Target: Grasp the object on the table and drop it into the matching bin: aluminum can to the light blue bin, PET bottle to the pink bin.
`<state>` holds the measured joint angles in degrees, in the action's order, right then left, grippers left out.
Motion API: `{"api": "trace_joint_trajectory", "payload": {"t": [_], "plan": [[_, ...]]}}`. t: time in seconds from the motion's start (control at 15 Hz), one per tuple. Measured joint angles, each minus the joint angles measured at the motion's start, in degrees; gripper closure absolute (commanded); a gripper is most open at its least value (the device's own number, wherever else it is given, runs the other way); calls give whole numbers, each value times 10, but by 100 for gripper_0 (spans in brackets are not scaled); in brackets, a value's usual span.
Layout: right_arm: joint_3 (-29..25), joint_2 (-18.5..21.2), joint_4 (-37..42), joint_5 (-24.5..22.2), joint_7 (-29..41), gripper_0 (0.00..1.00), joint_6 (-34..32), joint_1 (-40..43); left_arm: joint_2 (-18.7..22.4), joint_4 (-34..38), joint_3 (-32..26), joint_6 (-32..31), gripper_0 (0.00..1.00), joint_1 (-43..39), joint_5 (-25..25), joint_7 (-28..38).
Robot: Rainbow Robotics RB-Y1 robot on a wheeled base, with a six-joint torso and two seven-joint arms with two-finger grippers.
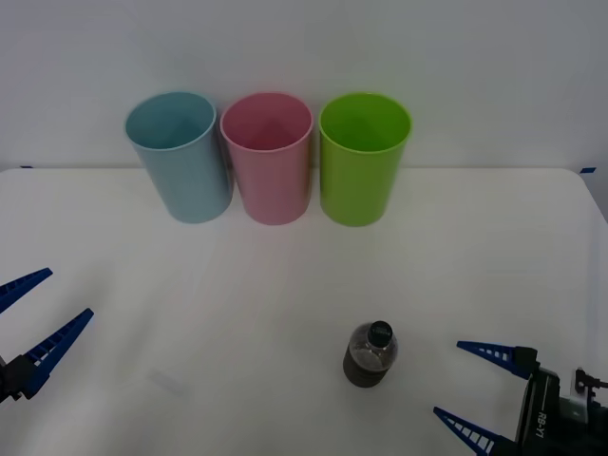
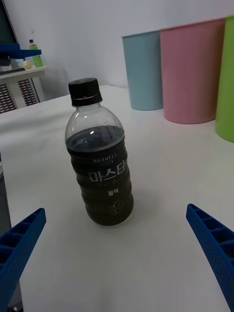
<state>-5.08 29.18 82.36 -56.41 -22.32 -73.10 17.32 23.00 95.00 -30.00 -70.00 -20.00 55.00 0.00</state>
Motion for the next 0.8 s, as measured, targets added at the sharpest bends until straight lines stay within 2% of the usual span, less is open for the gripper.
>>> {"api": "trace_joint_trajectory", "payload": {"t": [0.47,0.8], "plan": [[53,-13,0,-2,-36,0,48,-30,0,0,0,0,0,0,0,0],[75,-41,0,-28,-47,0,90,-47,0,0,0,0,0,0,0,0]]}}
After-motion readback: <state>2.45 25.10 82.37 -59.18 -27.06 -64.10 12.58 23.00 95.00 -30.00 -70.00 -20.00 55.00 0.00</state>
